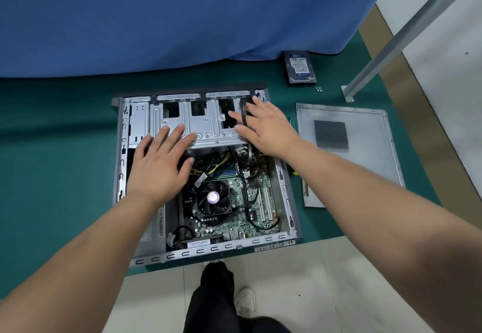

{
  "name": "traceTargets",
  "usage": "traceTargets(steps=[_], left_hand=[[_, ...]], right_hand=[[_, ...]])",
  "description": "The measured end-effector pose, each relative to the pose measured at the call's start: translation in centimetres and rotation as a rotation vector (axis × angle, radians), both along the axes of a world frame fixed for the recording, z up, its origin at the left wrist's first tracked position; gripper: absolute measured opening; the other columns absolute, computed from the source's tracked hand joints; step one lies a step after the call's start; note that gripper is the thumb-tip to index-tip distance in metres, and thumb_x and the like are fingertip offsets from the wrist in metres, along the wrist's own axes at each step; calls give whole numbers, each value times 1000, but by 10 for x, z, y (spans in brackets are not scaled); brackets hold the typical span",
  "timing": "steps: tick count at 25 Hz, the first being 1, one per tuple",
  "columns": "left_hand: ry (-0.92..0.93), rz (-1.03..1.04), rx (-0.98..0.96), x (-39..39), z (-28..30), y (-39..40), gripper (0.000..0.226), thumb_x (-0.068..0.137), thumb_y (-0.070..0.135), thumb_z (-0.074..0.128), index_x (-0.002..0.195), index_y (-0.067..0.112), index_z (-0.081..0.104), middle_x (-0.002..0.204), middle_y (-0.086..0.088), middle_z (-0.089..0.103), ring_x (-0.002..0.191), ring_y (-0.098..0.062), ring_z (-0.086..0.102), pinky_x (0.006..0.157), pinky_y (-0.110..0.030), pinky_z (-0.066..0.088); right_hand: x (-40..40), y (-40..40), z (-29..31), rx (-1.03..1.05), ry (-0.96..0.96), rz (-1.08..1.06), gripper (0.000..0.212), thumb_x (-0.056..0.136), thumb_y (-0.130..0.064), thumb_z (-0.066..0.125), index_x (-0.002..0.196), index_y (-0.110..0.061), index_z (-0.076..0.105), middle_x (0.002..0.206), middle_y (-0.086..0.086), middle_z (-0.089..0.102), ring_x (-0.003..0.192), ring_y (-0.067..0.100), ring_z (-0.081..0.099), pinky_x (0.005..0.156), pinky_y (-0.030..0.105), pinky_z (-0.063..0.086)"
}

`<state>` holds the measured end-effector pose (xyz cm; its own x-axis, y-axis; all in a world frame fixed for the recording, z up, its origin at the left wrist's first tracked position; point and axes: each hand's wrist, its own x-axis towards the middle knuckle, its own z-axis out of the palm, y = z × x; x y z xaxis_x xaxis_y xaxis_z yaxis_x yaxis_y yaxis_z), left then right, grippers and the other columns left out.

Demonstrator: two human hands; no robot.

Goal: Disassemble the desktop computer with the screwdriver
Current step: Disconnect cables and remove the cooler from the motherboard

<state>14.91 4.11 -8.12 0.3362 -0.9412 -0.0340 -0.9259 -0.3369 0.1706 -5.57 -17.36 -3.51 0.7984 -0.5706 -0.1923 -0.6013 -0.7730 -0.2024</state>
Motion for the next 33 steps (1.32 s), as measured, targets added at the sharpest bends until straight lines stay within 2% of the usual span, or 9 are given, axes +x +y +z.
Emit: traceTargets(steps=[4, 15, 19, 21, 23, 25, 29, 31, 33], left_hand=[[-10, 8, -53, 2, -9, -1, 57, 101, 55, 29, 158, 47, 23, 168, 15, 24, 157, -14, 17, 126, -44, 9], [36, 15, -97, 3, -2, -1, 56, 100, 48, 35, 156, 46, 30, 167, 14, 29, 156, -14, 20, 126, -44, 9], [55, 16, -104, 3, -1, 0, 54, 102, 43, 40, 156, 45, 32, 166, 13, 31, 156, -14, 20, 126, -43, 9], [57, 14, -104, 3, -1, -1, 55, 101, 44, 38, 156, 44, 33, 166, 13, 31, 156, -14, 21, 126, -43, 9], [51, 14, -98, 3, -1, -1, 55, 100, 43, 39, 155, 44, 34, 166, 13, 31, 156, -14, 21, 126, -43, 9], [52, 15, -91, 4, -1, -1, 55, 101, 41, 42, 155, 44, 34, 166, 12, 31, 156, -15, 20, 126, -43, 9], [50, 9, -82, 2, 0, -1, 55, 100, 42, 38, 155, 43, 35, 166, 11, 30, 156, -16, 20, 126, -44, 9], [51, 4, -87, 3, 2, -1, 56, 100, 42, 37, 155, 43, 35, 167, 11, 30, 156, -17, 20, 126, -44, 10], [47, 0, -83, 2, 3, -1, 55, 100, 41, 38, 155, 43, 35, 167, 10, 30, 156, -17, 20, 126, -45, 11]], right_hand=[[3, 3, -25, -169, 7, -2, 54, 106, -59, 23, 156, -41, 38, 168, -6, 26, 157, 21, 14, 127, 43, 4], [-74, 74, -19, 45, -260, -170, 75, 105, -64, 13, 154, -15, 41, 163, 3, 36, 158, 18, 10, 129, 43, 7], [-106, 108, -11, 12, -258, -150, 55, 107, -60, 24, 118, -21, 61, 135, -2, 61, 151, 15, 28, 127, 40, 14], [-111, 119, -6, -112, -107, -56, 63, 106, -63, 20, 99, -24, 68, 115, -5, 70, 147, 16, 36, 127, 43, 11], [-103, 129, -1, -164, 129, 50, 76, 105, -65, 12, 101, -24, 76, 109, -2, 75, 150, 21, 34, 126, 52, 1], [-84, 136, 4, -137, 421, 131, 67, 104, -53, 13, 122, -26, 71, 118, 5, 74, 152, 28, 30, 120, 61, -17], [-42, 136, 5, -140, 840, 182, 59, 101, -33, 32, 160, -30, 30, 131, 10, 68, 149, 42, 32, 98, 67, -40], [-28, 138, 9, -139, 981, 189, 51, 102, -31, 40, 152, -28, 44, 115, 3, 73, 145, 44, 37, 99, 68, -38], [-25, 142, 15, -145, 1015, 221, 30, 100, -22, 48, 122, -22, 69, 86, -3, 71, 125, 39, 58, 108, 67, -31]])
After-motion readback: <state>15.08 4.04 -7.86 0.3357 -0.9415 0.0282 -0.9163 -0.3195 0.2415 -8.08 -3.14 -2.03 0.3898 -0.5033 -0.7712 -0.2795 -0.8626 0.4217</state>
